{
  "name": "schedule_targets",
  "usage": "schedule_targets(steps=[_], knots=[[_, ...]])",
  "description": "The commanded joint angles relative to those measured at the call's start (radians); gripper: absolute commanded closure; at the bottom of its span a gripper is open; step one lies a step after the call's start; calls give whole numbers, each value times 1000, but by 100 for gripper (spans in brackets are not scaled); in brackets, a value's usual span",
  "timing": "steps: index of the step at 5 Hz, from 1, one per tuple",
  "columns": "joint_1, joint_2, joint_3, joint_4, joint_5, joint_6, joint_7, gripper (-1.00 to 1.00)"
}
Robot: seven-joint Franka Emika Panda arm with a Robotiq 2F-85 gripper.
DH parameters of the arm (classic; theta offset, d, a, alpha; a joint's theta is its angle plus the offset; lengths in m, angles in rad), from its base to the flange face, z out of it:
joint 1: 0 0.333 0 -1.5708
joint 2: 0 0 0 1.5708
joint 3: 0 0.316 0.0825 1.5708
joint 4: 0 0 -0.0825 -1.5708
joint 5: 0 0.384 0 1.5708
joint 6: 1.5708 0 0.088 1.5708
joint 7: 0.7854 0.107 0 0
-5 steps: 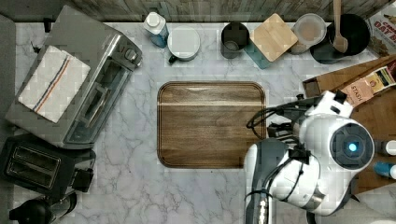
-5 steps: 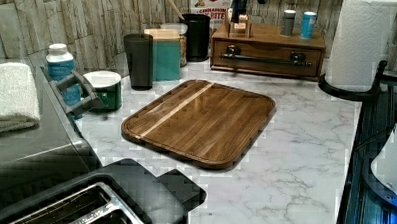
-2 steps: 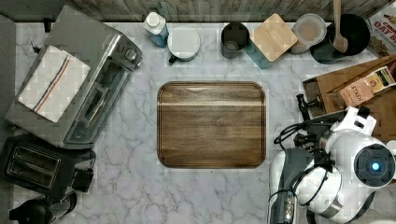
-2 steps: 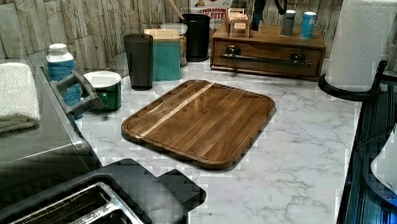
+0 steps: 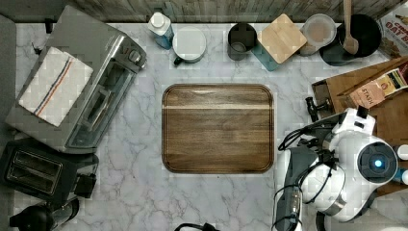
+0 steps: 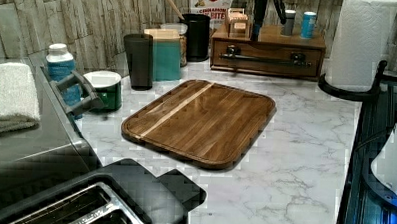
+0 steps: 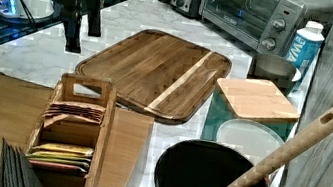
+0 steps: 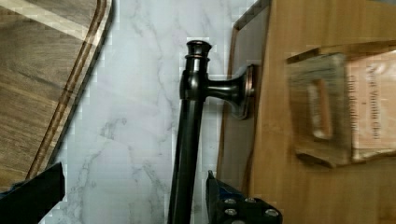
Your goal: Open the drawer.
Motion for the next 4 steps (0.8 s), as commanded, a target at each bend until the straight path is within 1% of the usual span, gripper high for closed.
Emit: schedule_targets(steps=[1,2,3,4], knots=[[-54,91,-39,13,138,133,-171,-100],[-71,129,-26,23,192,155,-207,-100],[-76,154,-17,14,244,163,-219,-100],[-56,152,-29,-18,237,211,-180,-100]])
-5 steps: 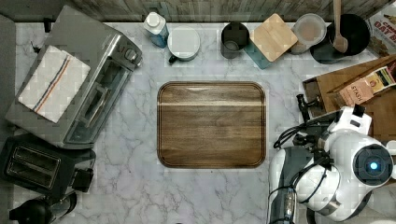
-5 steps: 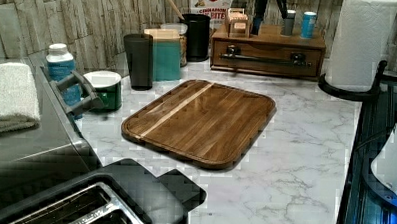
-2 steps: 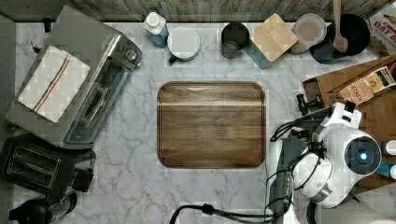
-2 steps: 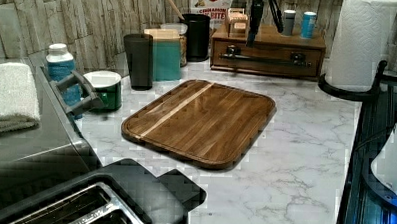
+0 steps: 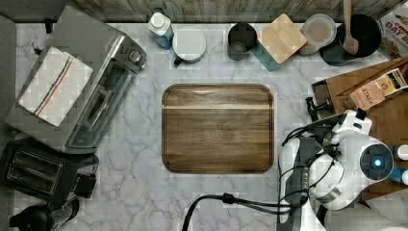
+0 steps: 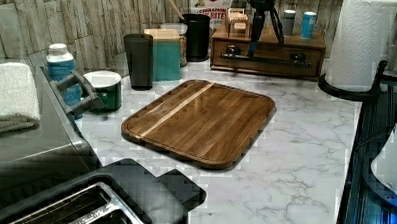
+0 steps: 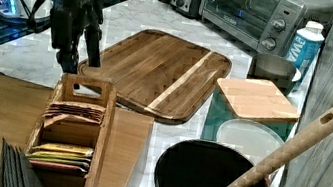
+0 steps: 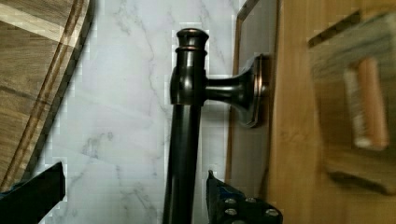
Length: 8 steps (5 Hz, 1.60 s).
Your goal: Open the drawer.
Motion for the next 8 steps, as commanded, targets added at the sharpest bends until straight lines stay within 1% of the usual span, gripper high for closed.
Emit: schedule_targets(steps=[1,2,3,4,5,6,7,8], knots=[[-40,27,-14,-35,26,168,-63,-100],[-37,47,-13,-20,13,132,-46,-100],[-32,65,-12,-35,8,136,-30,-100],[-19,59,-31,-59,-27,152,-6,-100],[24,32,-61,-57,-103,81,54,-100],[50,27,-49,-30,-125,-49,67,-100],[34,52,16,-43,-104,-54,56,-100],[76,31,42,-88,-96,-45,114,-100]])
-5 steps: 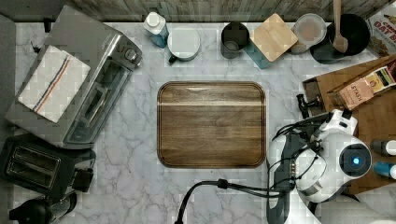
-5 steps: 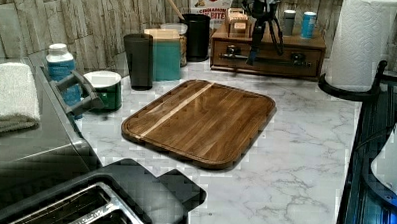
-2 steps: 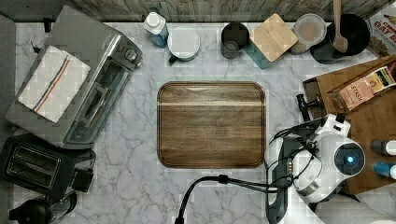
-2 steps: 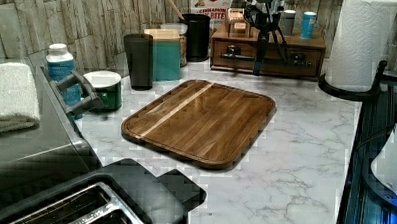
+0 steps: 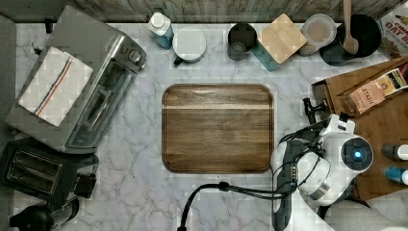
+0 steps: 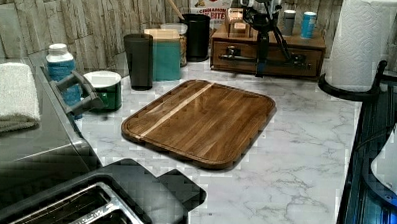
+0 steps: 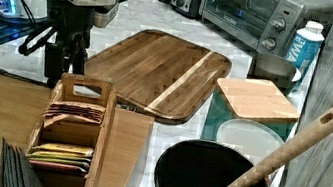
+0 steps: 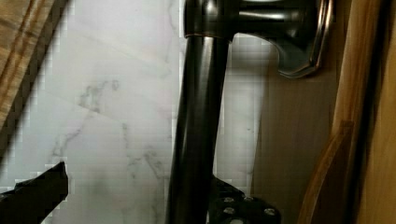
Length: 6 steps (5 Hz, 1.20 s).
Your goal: Open the drawer.
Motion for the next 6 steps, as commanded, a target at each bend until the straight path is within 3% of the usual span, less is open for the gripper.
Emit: schedule_targets(steps=[1,3,5,6], knots=[[125,-114,77,-144,24,-65,171,-100],[234,-219,181,-307,73,-36,355,-100],[353,-373,237,-445,27,-34,501,-100],[355,-378,289,-475,1,11,593,-100]])
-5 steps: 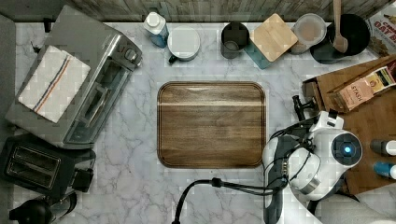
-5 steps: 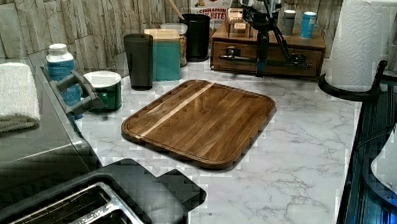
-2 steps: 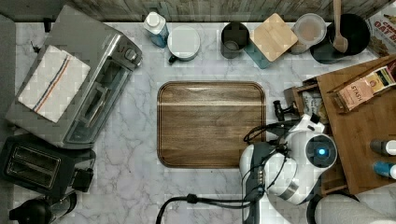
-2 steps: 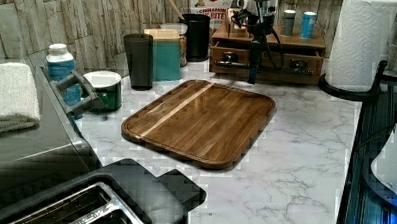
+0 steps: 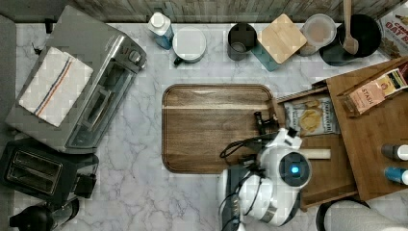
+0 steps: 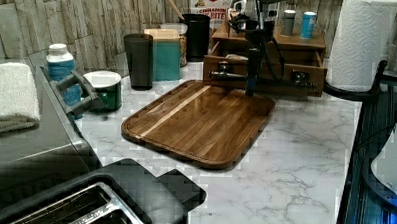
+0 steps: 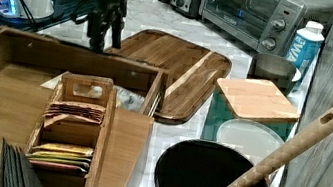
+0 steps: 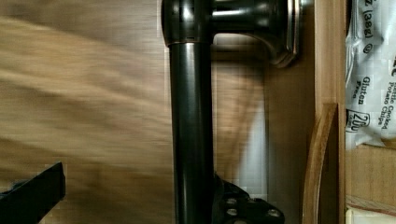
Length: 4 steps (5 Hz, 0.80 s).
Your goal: Open the drawer.
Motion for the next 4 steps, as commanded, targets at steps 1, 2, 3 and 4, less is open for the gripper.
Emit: schedule_targets(steps=[1,2,3,4], knots=[[188,-93,191,-151,-76,48,278,-100],[191,-93,188,-151,-77,48,279,-100],[252,-93,123,-151,-94,48,290,-100],[203,-93,175,-152,-80,48,281,-100]])
